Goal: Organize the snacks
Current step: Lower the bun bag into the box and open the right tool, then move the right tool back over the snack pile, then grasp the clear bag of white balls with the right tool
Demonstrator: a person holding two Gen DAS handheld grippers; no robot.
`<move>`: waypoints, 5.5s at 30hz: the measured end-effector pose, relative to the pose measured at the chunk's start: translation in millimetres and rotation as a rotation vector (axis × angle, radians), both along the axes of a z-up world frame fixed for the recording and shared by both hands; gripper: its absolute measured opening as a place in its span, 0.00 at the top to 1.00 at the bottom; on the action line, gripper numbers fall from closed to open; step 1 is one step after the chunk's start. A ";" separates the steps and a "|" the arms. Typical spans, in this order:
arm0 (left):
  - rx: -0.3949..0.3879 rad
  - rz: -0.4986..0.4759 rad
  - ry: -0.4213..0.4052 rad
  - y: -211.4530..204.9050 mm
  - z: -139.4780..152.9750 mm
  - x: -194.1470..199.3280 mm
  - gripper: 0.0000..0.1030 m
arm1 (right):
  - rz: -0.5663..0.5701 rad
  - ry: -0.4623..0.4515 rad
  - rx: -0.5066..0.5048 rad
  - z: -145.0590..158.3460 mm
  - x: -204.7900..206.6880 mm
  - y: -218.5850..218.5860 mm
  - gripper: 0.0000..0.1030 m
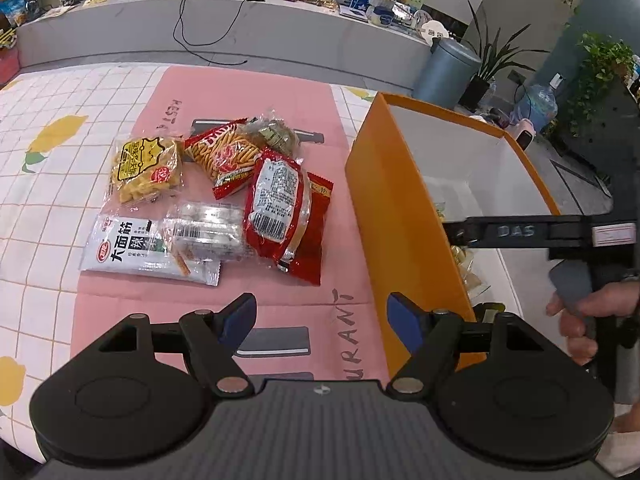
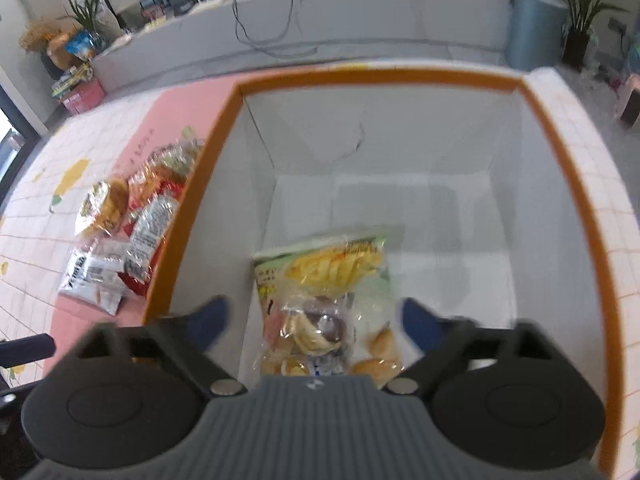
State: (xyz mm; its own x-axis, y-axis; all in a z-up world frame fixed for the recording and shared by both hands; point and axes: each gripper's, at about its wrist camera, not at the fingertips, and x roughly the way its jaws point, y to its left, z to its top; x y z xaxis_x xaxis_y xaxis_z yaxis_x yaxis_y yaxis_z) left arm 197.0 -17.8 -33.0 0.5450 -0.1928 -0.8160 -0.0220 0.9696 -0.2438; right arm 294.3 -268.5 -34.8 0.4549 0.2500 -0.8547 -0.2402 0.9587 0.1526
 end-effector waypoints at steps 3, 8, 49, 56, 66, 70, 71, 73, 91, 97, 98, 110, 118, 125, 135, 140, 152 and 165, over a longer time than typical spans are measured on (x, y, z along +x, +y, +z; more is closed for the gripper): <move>0.008 -0.007 0.009 -1.1 -2.4 0.9 0.15 | -0.054 -0.017 -0.038 0.0 2.6 -6.9 0.06; 0.010 -0.012 0.017 -0.7 -4.7 1.4 0.15 | -0.220 0.175 0.011 -23.3 25.2 -21.7 0.05; -0.020 0.008 0.047 11.9 -9.9 -3.1 0.15 | 0.025 0.128 -0.195 -20.5 -6.1 -1.8 1.00; -0.024 0.014 0.033 16.1 -1.8 -8.9 0.15 | -0.086 0.094 -0.247 -17.8 -7.2 -19.7 1.00; -0.020 0.026 0.014 25.9 8.6 -18.9 0.15 | 0.008 0.143 -0.304 -28.0 -3.8 -2.1 1.00; -0.009 0.030 0.003 29.4 13.5 -22.4 0.15 | 0.037 0.148 -0.313 -25.9 -7.0 6.5 1.00; -0.004 0.034 0.003 30.7 14.1 -23.3 0.15 | 0.038 0.147 -0.306 -24.8 -8.2 5.6 1.00; 0.002 0.041 0.006 33.6 14.6 -24.9 0.15 | 0.038 0.146 -0.297 -22.1 -14.6 1.7 1.00; 0.110 0.085 -0.098 79.4 49.2 -67.5 0.15 | -0.129 -0.252 -0.089 77.5 -90.7 34.3 0.54; 0.138 0.104 -0.129 107.8 51.9 -76.2 0.15 | 0.016 -0.366 0.009 94.3 -117.4 100.6 0.39; 0.142 0.098 -0.140 111.5 51.1 -75.9 0.14 | 0.024 -0.395 0.040 95.4 -119.4 111.2 0.33; 0.089 0.118 -0.156 173.3 -10.3 -39.9 0.12 | 0.129 -0.452 0.114 19.5 -102.9 211.3 0.05; 0.141 0.043 -0.133 177.0 -52.8 -20.4 0.13 | 0.220 -0.459 -0.011 -28.3 -84.2 219.2 0.03; 0.143 0.096 -0.093 199.4 -74.8 -8.7 0.13 | 0.440 -0.540 -0.192 -57.5 -87.1 254.8 0.03; 0.114 0.120 -0.070 210.7 -78.1 -8.6 0.13 | 0.396 -0.472 -0.100 -78.0 -63.3 262.6 0.03; 0.104 0.140 -0.061 212.9 -77.9 -8.3 0.13 | 0.382 -0.468 -0.122 -89.7 -57.2 265.0 0.03; 0.131 0.136 -0.052 209.0 -79.0 -9.3 0.12 | 0.325 -0.394 0.066 -77.2 -48.0 234.1 0.13; 0.129 0.132 -0.050 209.6 -79.9 -9.4 0.11 | 0.276 -0.452 0.013 -86.6 -47.6 234.2 0.07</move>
